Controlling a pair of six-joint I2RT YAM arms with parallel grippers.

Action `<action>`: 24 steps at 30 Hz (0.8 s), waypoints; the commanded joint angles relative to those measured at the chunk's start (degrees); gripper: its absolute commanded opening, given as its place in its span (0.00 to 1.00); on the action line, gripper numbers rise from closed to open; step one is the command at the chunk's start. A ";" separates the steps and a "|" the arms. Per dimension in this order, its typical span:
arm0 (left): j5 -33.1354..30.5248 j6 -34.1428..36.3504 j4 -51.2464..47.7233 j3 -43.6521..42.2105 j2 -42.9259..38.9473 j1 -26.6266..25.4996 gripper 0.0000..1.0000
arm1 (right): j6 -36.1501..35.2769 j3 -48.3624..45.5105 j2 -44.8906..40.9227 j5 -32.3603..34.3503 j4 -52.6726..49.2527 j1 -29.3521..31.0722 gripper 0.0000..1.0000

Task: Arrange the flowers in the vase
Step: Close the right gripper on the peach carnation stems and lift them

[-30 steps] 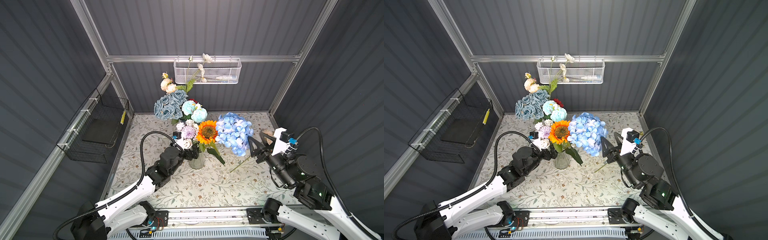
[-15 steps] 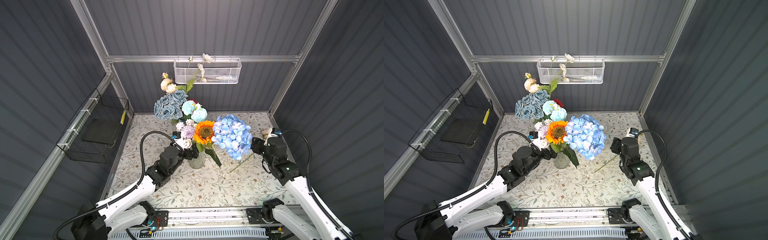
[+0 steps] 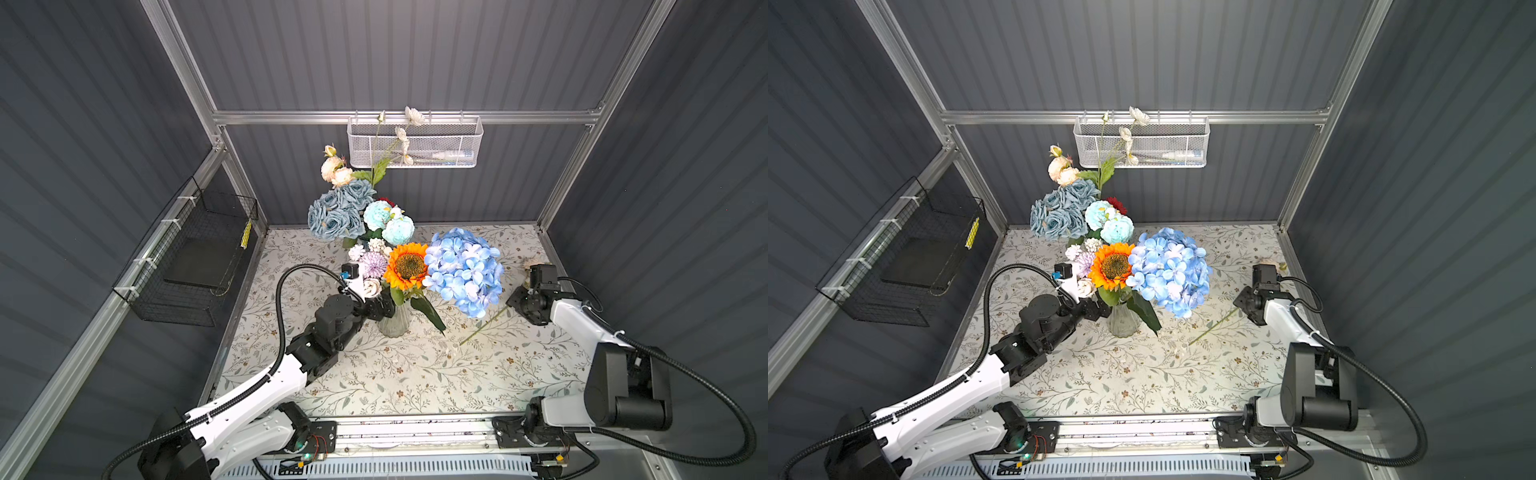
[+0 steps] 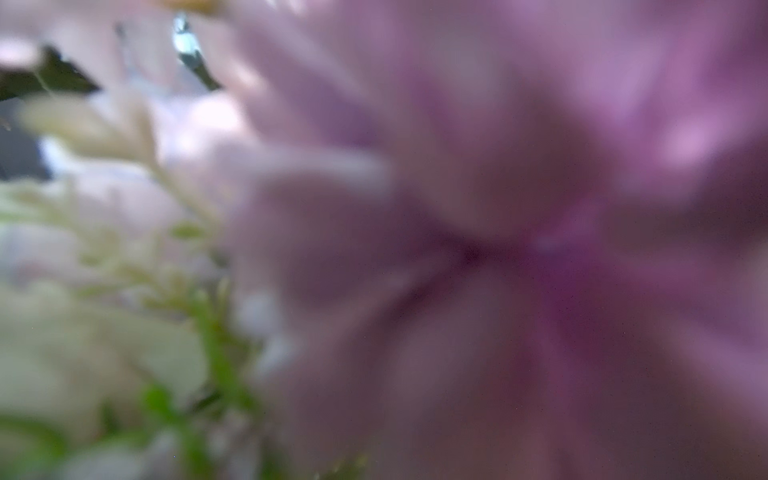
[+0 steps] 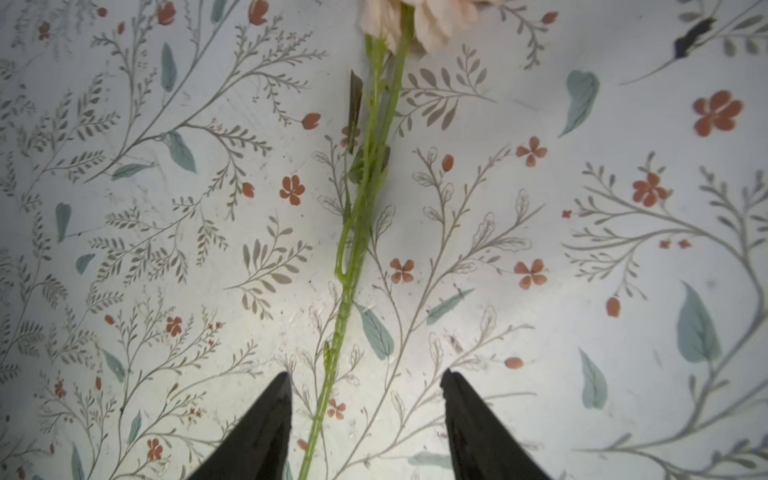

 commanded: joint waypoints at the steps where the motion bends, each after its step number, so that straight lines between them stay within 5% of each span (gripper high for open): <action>1: -0.43 -0.15 0.86 -0.89 -1.14 0.21 0.99 | -2.17 5.50 4.64 -1.23 -4.16 -1.19 0.54; 10: -0.37 0.43 1.35 -0.80 -0.97 0.22 0.99 | -5.53 17.77 17.21 1.75 -10.27 -1.73 0.51; 24: 0.62 -0.12 1.83 -0.58 0.00 0.21 0.99 | -5.39 21.40 25.34 -0.44 -10.61 -4.00 0.48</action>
